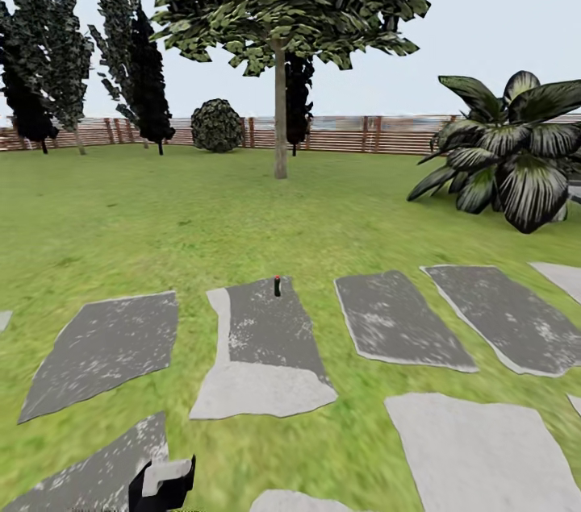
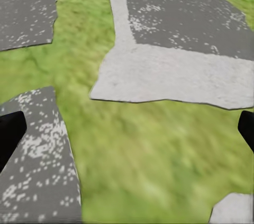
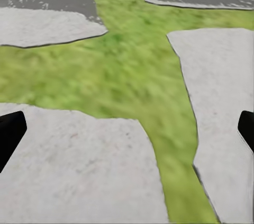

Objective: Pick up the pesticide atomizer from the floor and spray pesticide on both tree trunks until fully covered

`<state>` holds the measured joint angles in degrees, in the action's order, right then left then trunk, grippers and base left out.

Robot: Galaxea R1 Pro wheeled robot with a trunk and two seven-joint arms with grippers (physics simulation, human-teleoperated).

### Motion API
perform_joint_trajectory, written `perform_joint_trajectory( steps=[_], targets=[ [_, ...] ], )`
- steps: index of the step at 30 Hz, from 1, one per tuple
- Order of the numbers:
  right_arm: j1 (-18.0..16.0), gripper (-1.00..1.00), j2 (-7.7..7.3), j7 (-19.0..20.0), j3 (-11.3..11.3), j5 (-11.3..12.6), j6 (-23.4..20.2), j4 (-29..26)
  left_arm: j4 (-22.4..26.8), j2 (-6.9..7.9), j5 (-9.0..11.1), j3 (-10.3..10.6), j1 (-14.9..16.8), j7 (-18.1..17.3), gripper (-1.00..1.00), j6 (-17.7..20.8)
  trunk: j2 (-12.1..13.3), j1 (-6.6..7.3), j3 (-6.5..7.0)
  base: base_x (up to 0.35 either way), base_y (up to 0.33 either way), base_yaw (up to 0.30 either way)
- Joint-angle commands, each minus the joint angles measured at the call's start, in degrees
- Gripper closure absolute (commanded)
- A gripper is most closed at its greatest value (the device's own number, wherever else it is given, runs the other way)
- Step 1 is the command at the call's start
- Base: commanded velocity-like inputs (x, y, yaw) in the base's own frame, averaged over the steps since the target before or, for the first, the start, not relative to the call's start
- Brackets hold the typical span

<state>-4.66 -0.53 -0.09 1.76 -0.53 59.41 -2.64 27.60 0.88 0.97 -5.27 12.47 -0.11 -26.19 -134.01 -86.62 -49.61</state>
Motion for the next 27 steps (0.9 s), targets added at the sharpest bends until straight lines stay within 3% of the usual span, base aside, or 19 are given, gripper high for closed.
perform_joint_trajectory(
  steps=[1, 27],
  targets=[
    [0.0, -1.0, 0.0, 0.0, 0.0, 0.0, 0.0, 0.0, 0.0, 0.0, 0.0, 0.0, 0.0, -0.01, -1.0, 0.0, 0.0, 0.0, -0.02, 0.088, -0.325, 0.287],
    [0.0, -1.0, 0.0, 0.0, 0.0, 0.0, 0.0, 0.0, -0.01, 0.0, 0.08, 0.0, 0.0, -0.02, -1.0, 0.0, 0.0, 0.0, -0.14, 0.088, -0.325, 0.264]
  ],
)
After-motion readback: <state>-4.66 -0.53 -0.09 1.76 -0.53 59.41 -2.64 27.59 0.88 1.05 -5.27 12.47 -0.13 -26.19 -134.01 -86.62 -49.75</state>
